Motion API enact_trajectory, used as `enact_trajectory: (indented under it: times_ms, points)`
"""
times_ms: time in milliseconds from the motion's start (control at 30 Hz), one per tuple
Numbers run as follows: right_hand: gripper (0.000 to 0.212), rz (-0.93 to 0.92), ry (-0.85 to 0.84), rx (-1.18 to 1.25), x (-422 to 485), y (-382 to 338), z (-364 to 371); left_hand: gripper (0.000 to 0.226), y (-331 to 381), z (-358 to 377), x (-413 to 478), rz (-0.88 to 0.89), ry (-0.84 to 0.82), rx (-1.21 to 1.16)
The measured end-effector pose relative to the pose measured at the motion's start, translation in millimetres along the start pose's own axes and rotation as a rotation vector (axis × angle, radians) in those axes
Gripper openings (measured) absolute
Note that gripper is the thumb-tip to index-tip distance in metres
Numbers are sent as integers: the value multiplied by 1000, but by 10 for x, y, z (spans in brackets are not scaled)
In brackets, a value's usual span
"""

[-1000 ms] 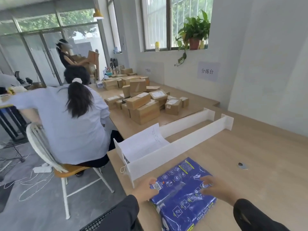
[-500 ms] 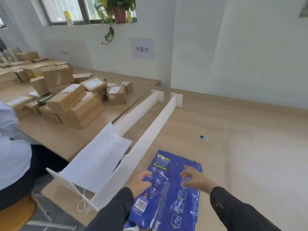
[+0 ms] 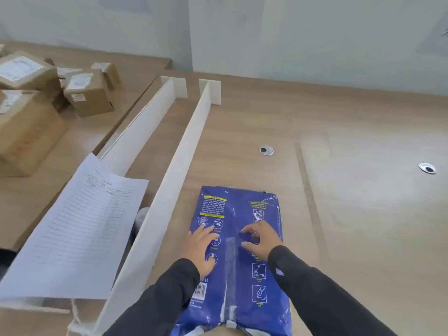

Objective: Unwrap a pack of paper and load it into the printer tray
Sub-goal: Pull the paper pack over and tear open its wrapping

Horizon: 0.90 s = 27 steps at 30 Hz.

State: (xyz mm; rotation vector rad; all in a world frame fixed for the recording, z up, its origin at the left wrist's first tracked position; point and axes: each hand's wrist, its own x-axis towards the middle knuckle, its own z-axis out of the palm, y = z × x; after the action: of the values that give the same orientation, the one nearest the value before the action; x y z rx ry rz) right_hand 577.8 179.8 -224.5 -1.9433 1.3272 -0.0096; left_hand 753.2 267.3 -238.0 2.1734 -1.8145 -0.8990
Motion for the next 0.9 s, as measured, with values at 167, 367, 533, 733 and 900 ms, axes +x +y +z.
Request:
enact_trajectory:
  times_ms: [167,367,533,733,900]
  points:
    - [30,-29,78,-111,70,-53,147,62,-38,93,126,8,-30,111]
    - [17,-5,141,-183,110,-86,281,64,-76,177,129,19,6,75]
    - [17,-24,151,-221,107,-91,337,60,-82,202,127,25,13,101]
    - [17,-163,102,-133,-151,-34,405,52,15,204,78,-15,13,121]
    - [18,-295,14,-159,-425,82,490,50,112,243,11,-60,0,176]
